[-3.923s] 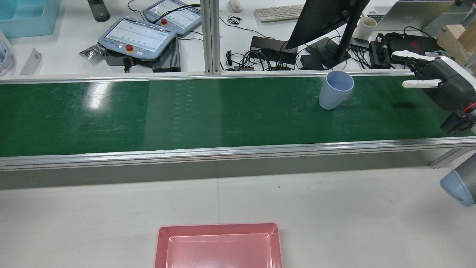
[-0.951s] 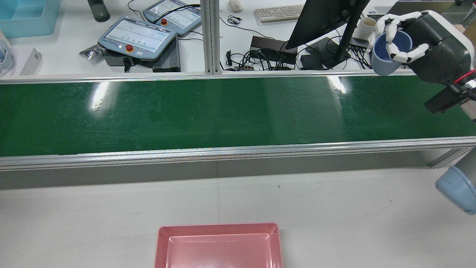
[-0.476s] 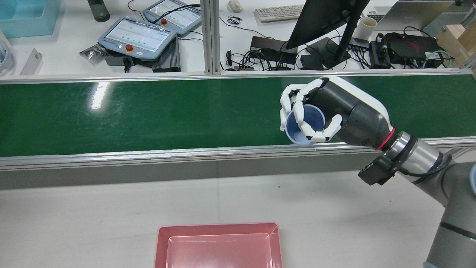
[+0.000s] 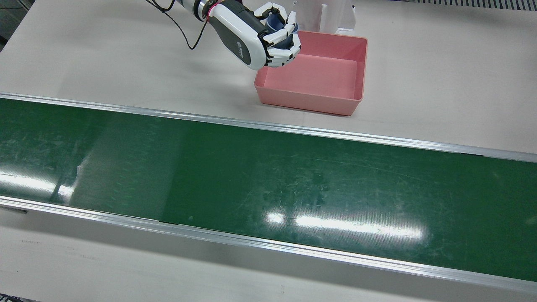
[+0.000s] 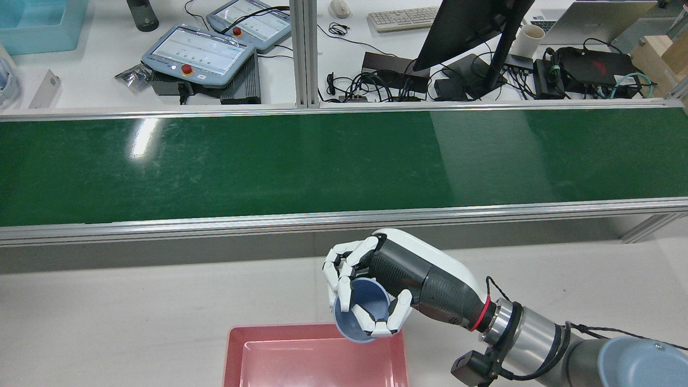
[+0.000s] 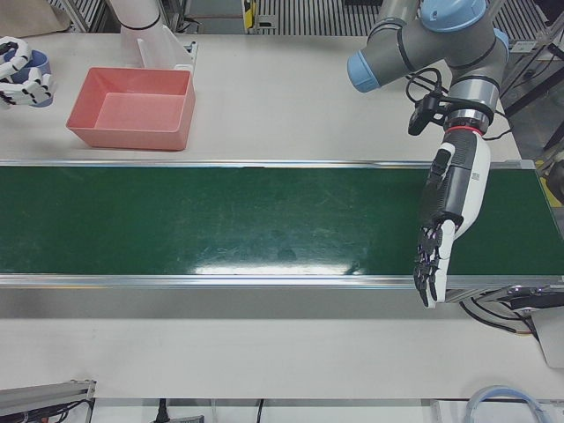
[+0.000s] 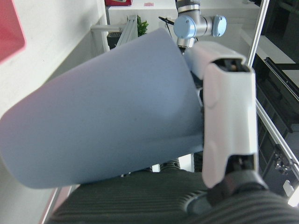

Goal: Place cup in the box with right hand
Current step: 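Carry the blue cup with the right hand down over the pink tray, then open the right hand to release the cup into the pink tray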

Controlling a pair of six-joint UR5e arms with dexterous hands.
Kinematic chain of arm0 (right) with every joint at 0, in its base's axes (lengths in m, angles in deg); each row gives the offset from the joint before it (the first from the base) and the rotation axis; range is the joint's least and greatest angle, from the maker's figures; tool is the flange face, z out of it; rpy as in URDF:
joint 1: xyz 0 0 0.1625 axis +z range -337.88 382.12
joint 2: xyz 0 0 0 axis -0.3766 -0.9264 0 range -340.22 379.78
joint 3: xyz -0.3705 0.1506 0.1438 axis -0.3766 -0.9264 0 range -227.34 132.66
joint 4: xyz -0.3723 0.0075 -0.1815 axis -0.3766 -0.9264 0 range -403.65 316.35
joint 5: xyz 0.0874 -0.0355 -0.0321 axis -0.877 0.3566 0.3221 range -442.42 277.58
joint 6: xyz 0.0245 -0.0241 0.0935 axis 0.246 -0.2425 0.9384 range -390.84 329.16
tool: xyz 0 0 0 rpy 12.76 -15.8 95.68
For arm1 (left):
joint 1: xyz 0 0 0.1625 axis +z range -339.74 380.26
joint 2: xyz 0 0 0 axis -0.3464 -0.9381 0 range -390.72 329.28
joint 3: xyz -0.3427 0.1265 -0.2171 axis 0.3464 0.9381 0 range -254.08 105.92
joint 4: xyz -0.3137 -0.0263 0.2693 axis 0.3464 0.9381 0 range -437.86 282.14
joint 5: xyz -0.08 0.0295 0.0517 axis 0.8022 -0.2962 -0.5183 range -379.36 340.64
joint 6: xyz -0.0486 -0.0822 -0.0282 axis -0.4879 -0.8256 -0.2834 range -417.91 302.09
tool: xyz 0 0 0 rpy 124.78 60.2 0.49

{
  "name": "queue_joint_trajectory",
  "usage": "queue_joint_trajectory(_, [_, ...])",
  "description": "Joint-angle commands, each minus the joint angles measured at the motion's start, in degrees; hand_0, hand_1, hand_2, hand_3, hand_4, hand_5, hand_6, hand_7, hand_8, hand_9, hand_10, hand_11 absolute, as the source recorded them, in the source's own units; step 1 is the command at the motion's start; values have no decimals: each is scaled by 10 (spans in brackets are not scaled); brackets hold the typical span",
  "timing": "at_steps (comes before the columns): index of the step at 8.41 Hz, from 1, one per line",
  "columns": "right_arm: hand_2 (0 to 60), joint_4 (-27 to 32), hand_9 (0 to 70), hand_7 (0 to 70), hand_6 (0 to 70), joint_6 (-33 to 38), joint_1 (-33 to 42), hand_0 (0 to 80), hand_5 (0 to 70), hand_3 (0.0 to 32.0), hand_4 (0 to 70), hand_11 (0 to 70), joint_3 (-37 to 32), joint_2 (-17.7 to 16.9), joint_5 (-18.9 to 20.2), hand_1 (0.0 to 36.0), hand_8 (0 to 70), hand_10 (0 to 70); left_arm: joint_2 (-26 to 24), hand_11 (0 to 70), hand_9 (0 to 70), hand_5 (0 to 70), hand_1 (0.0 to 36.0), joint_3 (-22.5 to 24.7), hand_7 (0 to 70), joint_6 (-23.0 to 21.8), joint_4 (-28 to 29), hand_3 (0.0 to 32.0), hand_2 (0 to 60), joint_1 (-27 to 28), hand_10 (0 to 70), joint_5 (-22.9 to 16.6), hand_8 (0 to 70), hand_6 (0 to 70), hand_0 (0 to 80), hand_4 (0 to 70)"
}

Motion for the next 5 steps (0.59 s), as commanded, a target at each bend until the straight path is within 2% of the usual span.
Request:
queue_joint_trajectory(1, [52,21,700,700,504,-40,-61,677,225,0,387,700,-6,0,-7,151,700,592,0,0,0,0,0,0,0,0,0,0,0,0,0,0,0,0,0,0])
queue_joint_trajectory(2, [12,22,700,700,410,-40,-61,548,143,0,213,528,-6,-12,-6,76,685,368,0,0,0,0,0,0,0,0,0,0,0,0,0,0,0,0,0,0])
queue_joint_trajectory(3, [32,22,476,700,220,-42,-77,496,61,0,156,127,-8,-12,-7,82,236,80,0,0,0,0,0,-1,0,0,0,0,0,0,0,-1,0,0,0,0])
queue_joint_trajectory(4, [25,22,277,700,183,-48,-82,486,38,0,140,31,-8,-8,-8,65,87,13,0,0,0,0,0,0,0,0,0,0,0,0,0,0,0,0,0,0])
queue_joint_trajectory(5, [12,22,97,554,108,-48,-82,485,25,0,136,0,-8,-9,-11,55,11,0,0,0,0,0,0,0,0,0,0,0,0,0,0,0,0,0,0,0])
